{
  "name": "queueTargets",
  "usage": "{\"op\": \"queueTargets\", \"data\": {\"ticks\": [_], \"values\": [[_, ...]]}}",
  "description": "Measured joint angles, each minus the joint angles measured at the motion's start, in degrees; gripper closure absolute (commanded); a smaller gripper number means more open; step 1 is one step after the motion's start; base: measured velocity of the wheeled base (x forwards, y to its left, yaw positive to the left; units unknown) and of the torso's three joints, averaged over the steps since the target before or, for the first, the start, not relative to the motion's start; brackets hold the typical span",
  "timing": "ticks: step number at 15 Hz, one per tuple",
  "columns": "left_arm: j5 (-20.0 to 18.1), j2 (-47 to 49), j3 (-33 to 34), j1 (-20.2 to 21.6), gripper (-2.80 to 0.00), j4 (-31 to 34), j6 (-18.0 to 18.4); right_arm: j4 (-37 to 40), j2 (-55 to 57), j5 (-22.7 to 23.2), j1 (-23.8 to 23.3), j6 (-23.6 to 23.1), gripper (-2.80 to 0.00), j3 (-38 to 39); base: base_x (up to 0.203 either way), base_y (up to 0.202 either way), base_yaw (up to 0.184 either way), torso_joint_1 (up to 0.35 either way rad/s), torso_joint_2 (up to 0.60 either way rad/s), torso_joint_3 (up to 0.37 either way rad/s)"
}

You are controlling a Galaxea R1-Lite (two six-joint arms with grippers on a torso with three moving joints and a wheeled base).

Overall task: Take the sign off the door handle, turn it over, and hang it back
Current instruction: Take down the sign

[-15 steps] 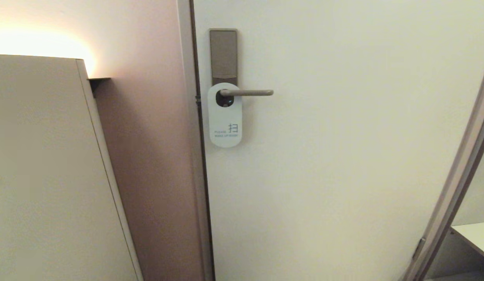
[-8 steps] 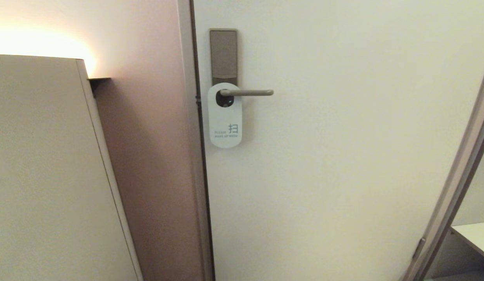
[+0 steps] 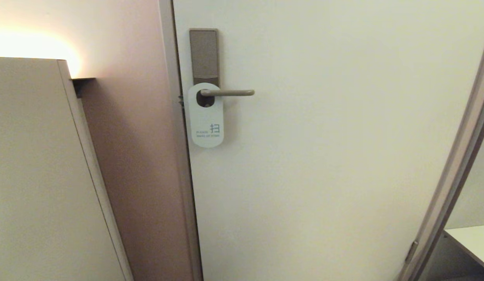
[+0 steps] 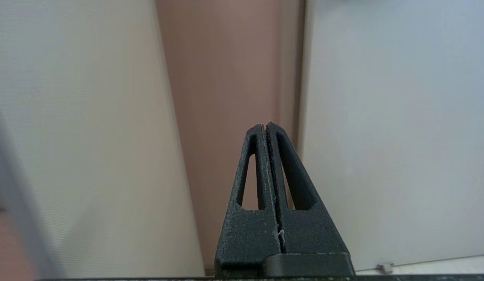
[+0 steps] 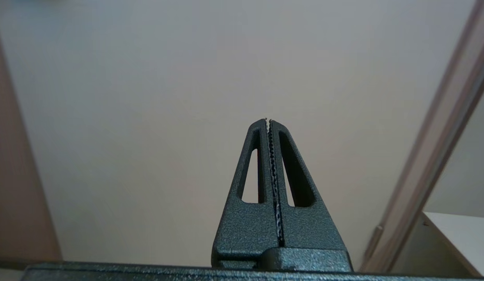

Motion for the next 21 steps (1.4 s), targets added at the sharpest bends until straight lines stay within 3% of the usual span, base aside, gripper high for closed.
{"op": "queueTargets", "data": {"ticks": [8, 21], "values": [[0.0, 0.0, 0.0, 0.0, 0.0, 0.0, 0.0, 0.0, 0.0, 0.0, 0.0, 0.0, 0.0, 0.0, 0.0, -0.18, 0.011, 0.0, 0.0, 0.003], [-0.1, 0.0, 0.0, 0.0, 0.0, -0.1, 0.5, 0.0, 0.0, 0.0, 0.0, 0.0, 0.0, 0.0, 0.0, -0.005, 0.001, 0.0, 0.0, 0.0]]}}
